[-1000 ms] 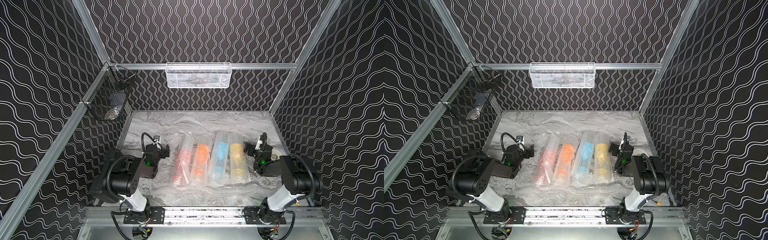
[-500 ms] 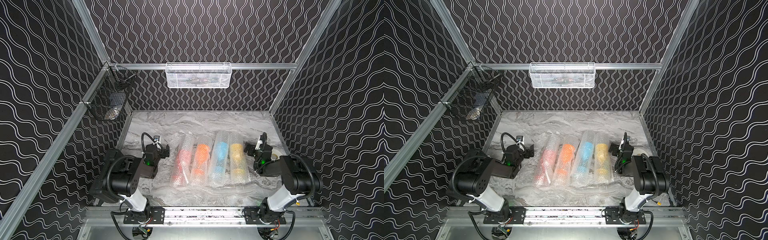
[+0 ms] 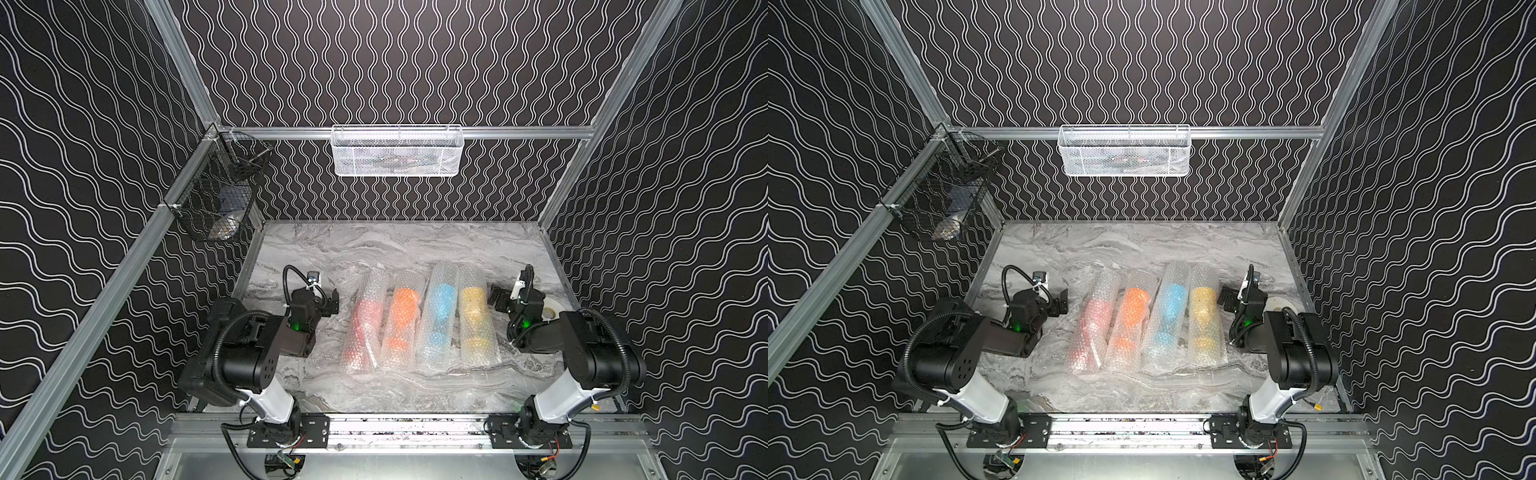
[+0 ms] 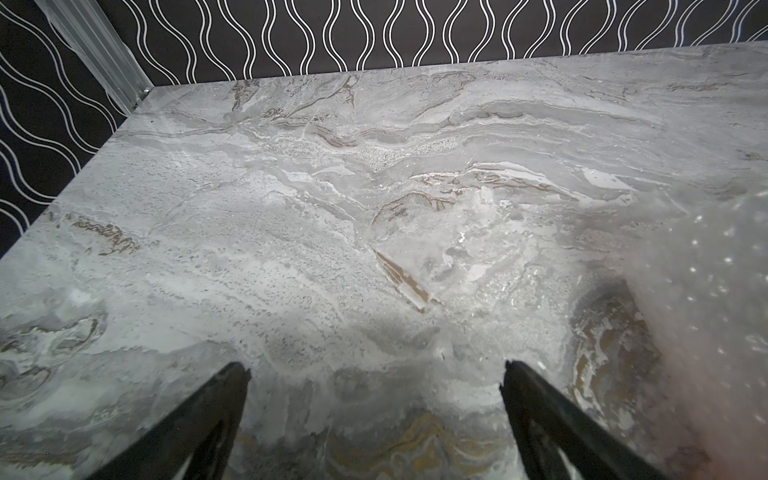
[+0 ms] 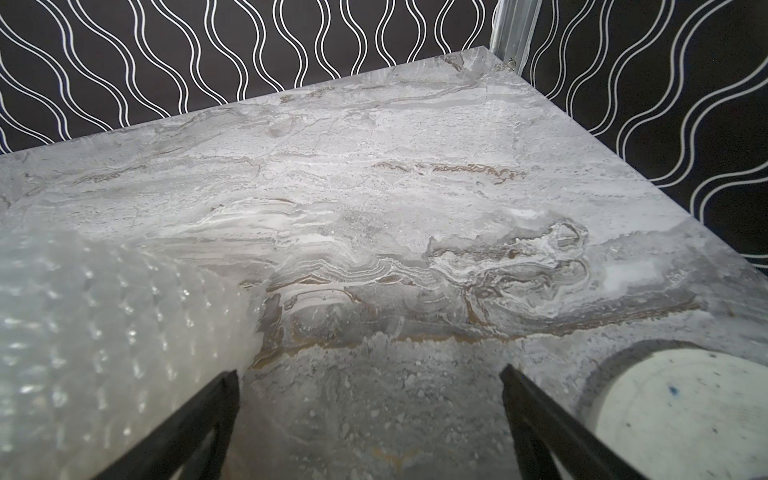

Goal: Unpack wine glasses from bubble wrap
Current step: Unwrap the bubble wrap at the center of the board.

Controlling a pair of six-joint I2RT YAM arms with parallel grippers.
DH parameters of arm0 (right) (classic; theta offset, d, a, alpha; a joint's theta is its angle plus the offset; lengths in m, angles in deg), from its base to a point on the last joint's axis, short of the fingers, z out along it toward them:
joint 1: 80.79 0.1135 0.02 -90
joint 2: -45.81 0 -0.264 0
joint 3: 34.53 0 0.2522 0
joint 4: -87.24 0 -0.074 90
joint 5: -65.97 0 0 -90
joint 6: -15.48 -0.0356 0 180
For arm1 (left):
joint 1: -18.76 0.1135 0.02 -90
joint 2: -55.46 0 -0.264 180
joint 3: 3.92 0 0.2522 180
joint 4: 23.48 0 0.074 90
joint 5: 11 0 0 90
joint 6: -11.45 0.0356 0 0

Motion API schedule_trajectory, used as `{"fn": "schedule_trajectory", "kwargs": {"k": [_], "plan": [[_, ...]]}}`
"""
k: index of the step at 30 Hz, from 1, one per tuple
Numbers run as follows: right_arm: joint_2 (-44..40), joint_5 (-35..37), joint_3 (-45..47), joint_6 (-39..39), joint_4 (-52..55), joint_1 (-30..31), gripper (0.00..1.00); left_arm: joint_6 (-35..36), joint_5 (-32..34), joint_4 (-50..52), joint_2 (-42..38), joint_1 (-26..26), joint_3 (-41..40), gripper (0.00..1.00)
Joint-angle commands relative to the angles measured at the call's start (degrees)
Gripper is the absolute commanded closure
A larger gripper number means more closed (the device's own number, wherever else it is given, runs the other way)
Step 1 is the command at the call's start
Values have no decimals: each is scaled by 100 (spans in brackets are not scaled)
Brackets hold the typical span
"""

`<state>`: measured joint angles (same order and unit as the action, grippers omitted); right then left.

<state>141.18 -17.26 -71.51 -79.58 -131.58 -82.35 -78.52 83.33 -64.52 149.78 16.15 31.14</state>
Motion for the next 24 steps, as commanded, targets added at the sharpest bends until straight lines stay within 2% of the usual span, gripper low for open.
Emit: {"fn": "schedule_trajectory", "kwargs": {"k": [1, 19, 22, 24], "plan": [[1, -52, -2, 67, -271, 11, 0, 49, 8, -287, 16, -2, 23, 1], [-88, 1, 49, 58, -352, 7, 0, 35, 87, -337, -29, -2, -18, 1], [-803, 65, 12, 25, 334, 7, 0, 5, 146, -79, -308, -2, 21, 1], [-1203, 157, -248, -19, 1091, 7, 0, 27, 93, 484, -581, -2, 210, 1]]}}
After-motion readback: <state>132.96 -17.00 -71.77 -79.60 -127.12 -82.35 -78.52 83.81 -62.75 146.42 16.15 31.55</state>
